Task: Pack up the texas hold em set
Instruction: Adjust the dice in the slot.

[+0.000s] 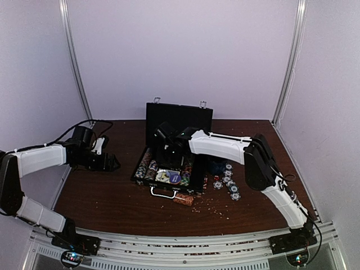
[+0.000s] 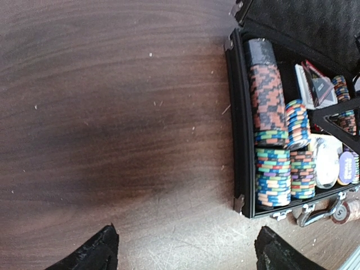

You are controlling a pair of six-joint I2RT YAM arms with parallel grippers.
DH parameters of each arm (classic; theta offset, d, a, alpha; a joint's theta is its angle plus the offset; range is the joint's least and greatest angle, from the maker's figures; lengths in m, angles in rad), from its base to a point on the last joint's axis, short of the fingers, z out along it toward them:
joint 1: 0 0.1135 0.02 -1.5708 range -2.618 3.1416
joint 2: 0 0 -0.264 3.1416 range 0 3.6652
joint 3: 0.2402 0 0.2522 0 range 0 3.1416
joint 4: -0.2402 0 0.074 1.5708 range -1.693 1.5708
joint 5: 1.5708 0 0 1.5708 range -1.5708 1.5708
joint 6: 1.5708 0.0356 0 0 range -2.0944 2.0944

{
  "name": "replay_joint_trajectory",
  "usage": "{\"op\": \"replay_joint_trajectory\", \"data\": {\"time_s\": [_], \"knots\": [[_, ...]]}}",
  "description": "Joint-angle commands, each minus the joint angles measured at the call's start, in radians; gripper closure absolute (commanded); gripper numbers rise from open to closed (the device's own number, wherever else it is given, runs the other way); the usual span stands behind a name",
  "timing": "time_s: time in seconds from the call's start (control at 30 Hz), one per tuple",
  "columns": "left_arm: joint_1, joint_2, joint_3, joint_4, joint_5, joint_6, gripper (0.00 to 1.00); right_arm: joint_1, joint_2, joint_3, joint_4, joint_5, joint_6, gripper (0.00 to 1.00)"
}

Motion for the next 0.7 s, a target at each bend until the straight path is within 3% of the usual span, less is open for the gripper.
{"op": "replay_joint_trajectory", "data": {"time_s": [0.0, 0.2, 0.5, 0.67], "knots": [[0.007, -0.013, 0.036, 0.02, -0.009, -0.012, 0.13, 0.0, -0.155, 0.005, 0.039, -0.002, -0.023, 0.61], [0.008, -0.024, 0.029, 0.024, -0.008, -0.024, 0.13, 0.017, -0.362, -0.184, 0.006, 0.08, 0.0, 0.55], [-0.001, -0.022, 0.005, 0.069, 0.043, -0.035, 0.13, 0.061, -0.808, -0.869, 0.115, 0.207, 0.187, 0.54], [-0.062, 0.037, 0.025, 0.134, 0.042, -0.075, 0.14, 0.115, -0.929, -1.021, 0.061, 0.296, 0.243, 0.51]]}}
